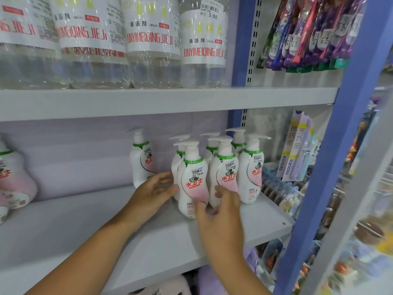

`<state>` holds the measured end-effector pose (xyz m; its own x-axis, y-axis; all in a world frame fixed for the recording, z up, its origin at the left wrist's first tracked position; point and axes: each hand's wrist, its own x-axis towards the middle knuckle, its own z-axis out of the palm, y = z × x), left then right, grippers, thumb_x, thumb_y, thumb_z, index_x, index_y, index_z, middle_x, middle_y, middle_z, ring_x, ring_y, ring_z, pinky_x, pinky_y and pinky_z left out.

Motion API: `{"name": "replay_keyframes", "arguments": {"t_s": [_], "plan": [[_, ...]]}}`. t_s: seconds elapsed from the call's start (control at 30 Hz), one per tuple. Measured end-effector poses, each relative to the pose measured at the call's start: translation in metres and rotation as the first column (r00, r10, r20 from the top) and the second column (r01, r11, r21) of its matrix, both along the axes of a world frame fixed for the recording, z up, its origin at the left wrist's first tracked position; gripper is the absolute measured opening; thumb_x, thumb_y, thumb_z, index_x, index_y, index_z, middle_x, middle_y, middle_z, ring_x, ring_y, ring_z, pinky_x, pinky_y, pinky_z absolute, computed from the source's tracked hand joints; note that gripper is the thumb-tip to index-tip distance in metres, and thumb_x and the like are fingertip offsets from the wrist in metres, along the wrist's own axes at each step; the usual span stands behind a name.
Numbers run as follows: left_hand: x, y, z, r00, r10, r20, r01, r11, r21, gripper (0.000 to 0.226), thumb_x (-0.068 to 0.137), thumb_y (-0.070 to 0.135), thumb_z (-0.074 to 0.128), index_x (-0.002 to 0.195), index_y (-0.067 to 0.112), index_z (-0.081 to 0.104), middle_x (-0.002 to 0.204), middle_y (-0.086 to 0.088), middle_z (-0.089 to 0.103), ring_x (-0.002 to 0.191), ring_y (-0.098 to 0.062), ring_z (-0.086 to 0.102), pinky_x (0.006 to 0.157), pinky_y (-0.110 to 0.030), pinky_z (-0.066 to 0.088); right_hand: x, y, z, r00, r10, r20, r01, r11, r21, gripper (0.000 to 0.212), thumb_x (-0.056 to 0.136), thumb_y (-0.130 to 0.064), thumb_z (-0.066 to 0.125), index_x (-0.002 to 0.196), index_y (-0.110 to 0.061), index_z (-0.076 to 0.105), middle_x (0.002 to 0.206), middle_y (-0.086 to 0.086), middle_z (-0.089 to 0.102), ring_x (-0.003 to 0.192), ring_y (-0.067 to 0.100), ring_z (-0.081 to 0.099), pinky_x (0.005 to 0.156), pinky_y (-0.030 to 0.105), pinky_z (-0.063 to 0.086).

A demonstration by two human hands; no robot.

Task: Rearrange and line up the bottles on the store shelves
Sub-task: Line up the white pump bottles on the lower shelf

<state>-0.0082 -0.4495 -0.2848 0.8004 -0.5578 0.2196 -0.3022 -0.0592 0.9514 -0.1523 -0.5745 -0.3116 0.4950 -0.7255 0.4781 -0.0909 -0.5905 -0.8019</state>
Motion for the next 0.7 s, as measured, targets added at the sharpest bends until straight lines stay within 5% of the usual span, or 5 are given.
{"name": "replay_keyframes", "arguments": {"t_s": [0.07,0.17,0.33,0.53,0.7], "plan": [[-0.002,0.002,0.001,0.995,0.05,0.083,-0.053,0.998,0.037,0.033,0.09,0.029,0.076,0.121,0.033,0.066,0.117,0.018,0.072,0.104,0.004,0.067,0.099,-0.027,0.052,-0.014,-0.03,0.009,0.993,-0.022,0.112,0.012,0.996,0.092,0.037,0.088,-0.045,0.071,0.118,-0.036,0.052,0.106,-0.018,0.055,0.075,0.003,0.061,0.07,0.037,0.054],[-0.008,0.001,0.0,0.991,0.057,0.124,-0.068,0.994,0.083,0.041,0.084,0.035,0.081,0.12,0.036,0.061,0.119,0.019,0.068,0.102,0.006,0.065,0.085,-0.013,0.048,-0.028,-0.074,0.019,1.0,-0.007,0.014,0.006,0.998,0.06,0.044,0.088,-0.048,0.072,0.125,-0.032,0.054,0.103,-0.021,0.055,0.075,0.0,0.059,0.065,0.024,0.048],[-0.004,-0.002,-0.007,0.997,0.003,0.079,-0.011,0.995,0.099,0.103,0.038,0.074,0.09,0.125,0.036,0.051,0.13,0.017,0.06,0.108,-0.005,0.067,0.086,-0.024,0.056,-0.015,-0.078,0.009,0.992,0.058,-0.11,-0.064,0.997,-0.049,0.059,0.08,-0.056,0.076,0.132,-0.039,0.052,0.112,-0.019,0.05,0.088,0.004,0.062,0.07,0.029,0.053],[-0.002,-0.002,-0.01,0.997,0.003,0.078,-0.013,0.992,0.127,0.094,0.046,0.063,0.092,0.125,0.032,0.053,0.124,0.01,0.066,0.106,-0.006,0.068,0.09,-0.029,0.058,-0.01,-0.076,-0.001,0.995,0.077,-0.07,-0.079,0.996,-0.031,0.061,0.082,-0.054,0.075,0.136,-0.04,0.05,0.119,-0.017,0.046,0.09,0.007,0.064,0.071,0.04,0.058],[-0.006,0.012,-0.002,0.999,0.017,0.039,-0.022,0.989,0.143,0.085,0.057,0.057,0.091,0.13,0.04,0.05,0.127,0.017,0.062,0.112,-0.002,0.065,0.095,-0.025,0.055,-0.023,-0.053,0.01,0.995,0.084,0.057,-0.08,0.995,-0.066,0.047,0.081,-0.05,0.075,0.121,-0.033,0.056,0.107,-0.024,0.046,0.075,0.006,0.059,0.061,0.025,0.049]]}}
